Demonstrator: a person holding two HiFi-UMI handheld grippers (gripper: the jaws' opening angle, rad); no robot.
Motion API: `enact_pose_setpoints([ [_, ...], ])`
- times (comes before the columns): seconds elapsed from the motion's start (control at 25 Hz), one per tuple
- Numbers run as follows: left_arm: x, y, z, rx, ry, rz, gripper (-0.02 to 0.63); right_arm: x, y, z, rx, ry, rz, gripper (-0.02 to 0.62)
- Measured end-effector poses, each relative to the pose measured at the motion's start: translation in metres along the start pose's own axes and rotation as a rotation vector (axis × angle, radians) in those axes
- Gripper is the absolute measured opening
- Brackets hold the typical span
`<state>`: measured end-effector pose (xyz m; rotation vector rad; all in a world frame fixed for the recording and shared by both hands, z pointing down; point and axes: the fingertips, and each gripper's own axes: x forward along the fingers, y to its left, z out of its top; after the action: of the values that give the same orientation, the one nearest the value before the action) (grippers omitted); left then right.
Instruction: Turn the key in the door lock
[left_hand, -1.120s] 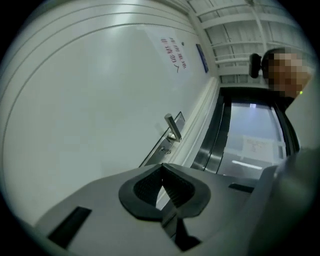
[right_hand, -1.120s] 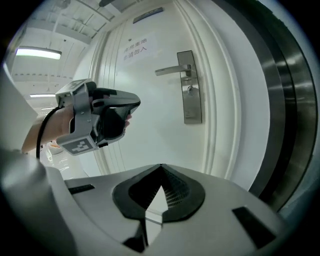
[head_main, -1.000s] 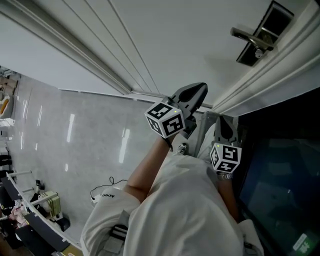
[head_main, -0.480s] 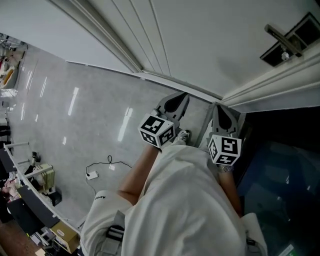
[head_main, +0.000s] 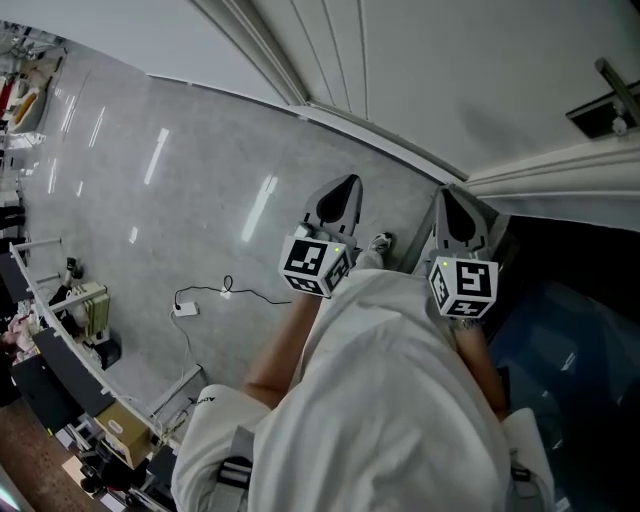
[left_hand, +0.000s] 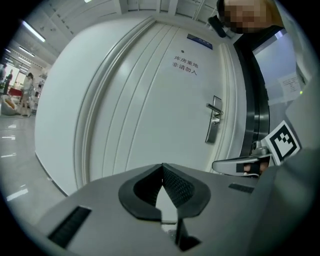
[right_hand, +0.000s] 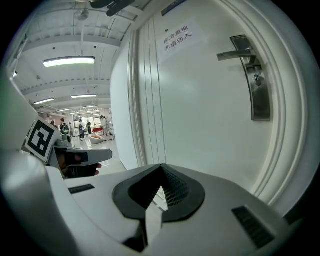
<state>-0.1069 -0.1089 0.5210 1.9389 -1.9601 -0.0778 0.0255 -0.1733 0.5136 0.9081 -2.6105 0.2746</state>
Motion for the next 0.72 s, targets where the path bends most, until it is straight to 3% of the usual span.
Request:
enact_pose_setpoints([
  [0.2,-0.021,0.006,-0.004,0.03,-0.026,0.091,0.009,0.004,0.018,0.007,-0.038,-0.037,0.096,-0.008],
  [0.56,-0.081,0.036,-0.011,0.082,-0.071,0.354,0.009,0.021,0.062,0.009,-0.062,-0.074,0.23,-0.008],
  [0.72,-0.089,0.043,-0.01,0.111,-0.08,0.397,0.009,0.028,0.087,0.011,-0.109,-0.088,0.288,-0.008],
])
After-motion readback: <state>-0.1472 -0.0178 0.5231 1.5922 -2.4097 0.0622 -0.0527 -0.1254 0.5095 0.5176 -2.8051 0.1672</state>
